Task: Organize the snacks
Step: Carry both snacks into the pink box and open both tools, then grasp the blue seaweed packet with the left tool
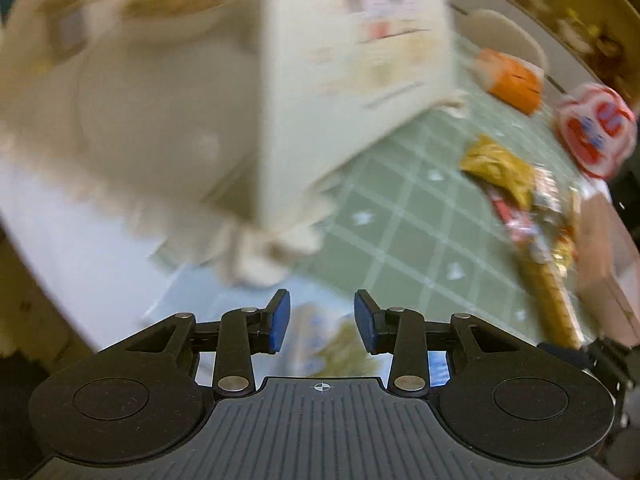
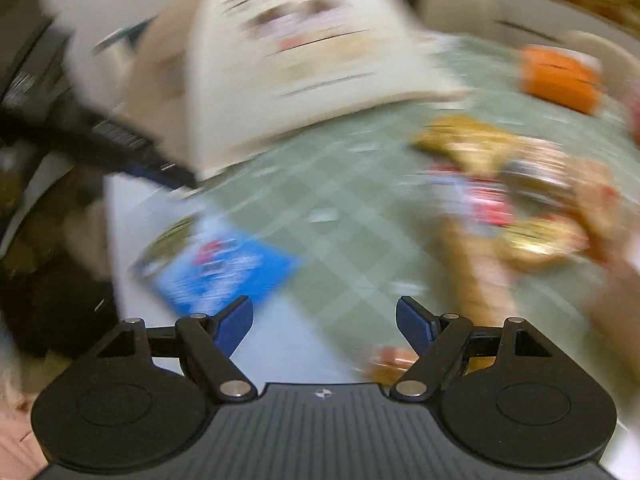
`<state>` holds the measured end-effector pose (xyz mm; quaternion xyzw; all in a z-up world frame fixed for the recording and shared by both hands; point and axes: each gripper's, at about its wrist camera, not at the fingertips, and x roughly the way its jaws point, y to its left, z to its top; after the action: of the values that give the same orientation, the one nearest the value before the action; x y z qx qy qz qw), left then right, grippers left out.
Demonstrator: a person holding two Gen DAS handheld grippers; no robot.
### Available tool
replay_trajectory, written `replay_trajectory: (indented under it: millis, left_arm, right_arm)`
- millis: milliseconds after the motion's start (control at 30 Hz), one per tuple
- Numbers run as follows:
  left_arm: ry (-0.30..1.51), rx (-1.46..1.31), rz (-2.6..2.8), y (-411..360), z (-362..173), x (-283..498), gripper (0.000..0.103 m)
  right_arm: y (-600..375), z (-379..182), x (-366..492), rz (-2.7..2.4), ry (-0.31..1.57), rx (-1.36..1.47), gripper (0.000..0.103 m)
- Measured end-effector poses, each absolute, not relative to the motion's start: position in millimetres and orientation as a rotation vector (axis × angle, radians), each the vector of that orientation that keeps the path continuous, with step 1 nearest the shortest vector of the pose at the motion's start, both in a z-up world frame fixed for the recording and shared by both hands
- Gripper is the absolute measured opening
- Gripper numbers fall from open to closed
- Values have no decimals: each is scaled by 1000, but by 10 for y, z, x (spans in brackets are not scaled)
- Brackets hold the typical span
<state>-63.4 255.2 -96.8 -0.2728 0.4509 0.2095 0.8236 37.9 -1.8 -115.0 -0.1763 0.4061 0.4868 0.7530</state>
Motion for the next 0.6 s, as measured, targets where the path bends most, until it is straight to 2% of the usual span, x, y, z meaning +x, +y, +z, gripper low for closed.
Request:
replay_trajectory:
  millis: [133,300,433,600]
  left_arm:
    - [960,-645,440,2628,-1077,-800,40]
    - [978,-692,286,2417,-1152,-688,40]
    - [981,-759,44,2133,-1123,-536,40]
    - [918,-610,39,2083,-844,-427,40]
  right_arm:
    - [426,-1283,23,1243,897,-526,79]
    - [585,-1336,16,1043,721,-677,78]
    - [449,-1286,468,755,712,-608,73]
    - [-6,-993,554,810,805,-403,73]
